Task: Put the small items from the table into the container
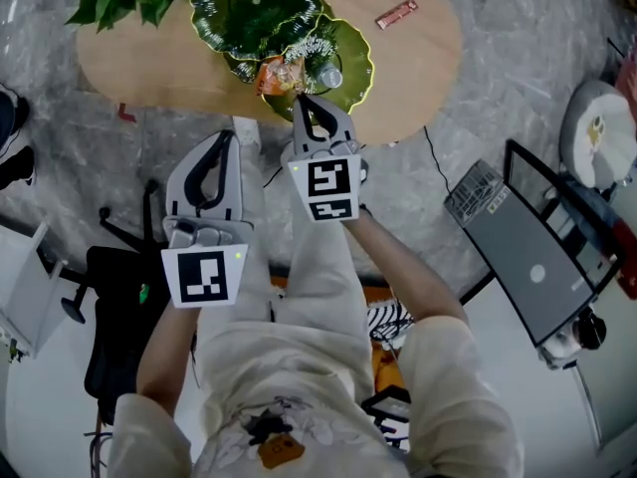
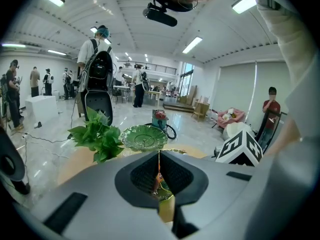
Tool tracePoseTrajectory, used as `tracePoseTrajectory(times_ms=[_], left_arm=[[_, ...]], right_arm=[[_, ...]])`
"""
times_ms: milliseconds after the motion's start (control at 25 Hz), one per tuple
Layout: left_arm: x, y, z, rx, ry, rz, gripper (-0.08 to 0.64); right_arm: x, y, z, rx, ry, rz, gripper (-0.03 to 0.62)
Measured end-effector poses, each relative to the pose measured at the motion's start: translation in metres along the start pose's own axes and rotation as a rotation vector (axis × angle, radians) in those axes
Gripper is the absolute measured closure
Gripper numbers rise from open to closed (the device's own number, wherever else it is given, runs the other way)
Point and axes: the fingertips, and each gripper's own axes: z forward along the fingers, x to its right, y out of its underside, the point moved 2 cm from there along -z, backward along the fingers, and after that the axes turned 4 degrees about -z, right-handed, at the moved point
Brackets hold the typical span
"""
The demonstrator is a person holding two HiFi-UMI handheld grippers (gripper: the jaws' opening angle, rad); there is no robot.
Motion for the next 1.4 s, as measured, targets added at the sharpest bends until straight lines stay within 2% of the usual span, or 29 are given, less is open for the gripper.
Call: tracePoseTrajectory(times_ms=[280,480,840,1200,1400], left_arm=[[-0.009,0.003,-0.002,-0.003,-0.003,-0.002,0.551],[-0.008,0.002,-0.001,-0.001,0.001,0.000,0.551],[0.006,-0.003,0.002,0.009,0.021,0.009,0.551],[0.035,-0.016,0.005,0.020,0.044,0.048,0.551],[0.062,-0.028,0.010,0.033,0.073,0.066,0.551]], right_arm=[[0.004,0.009,0.015,-0.059,0.055,0.031,0.586],[0.003,0.013,0.018,-0.067,0.034,0.052,0.584],[0.012,0.016,0.002,-0.054,0.053,0.072,0.583],[0.035,0.012,-0.039,-0.007,0.064,0.130,0.584],[0.058,-0.006,-0.073,0.065,0.098,0.180,0.584]])
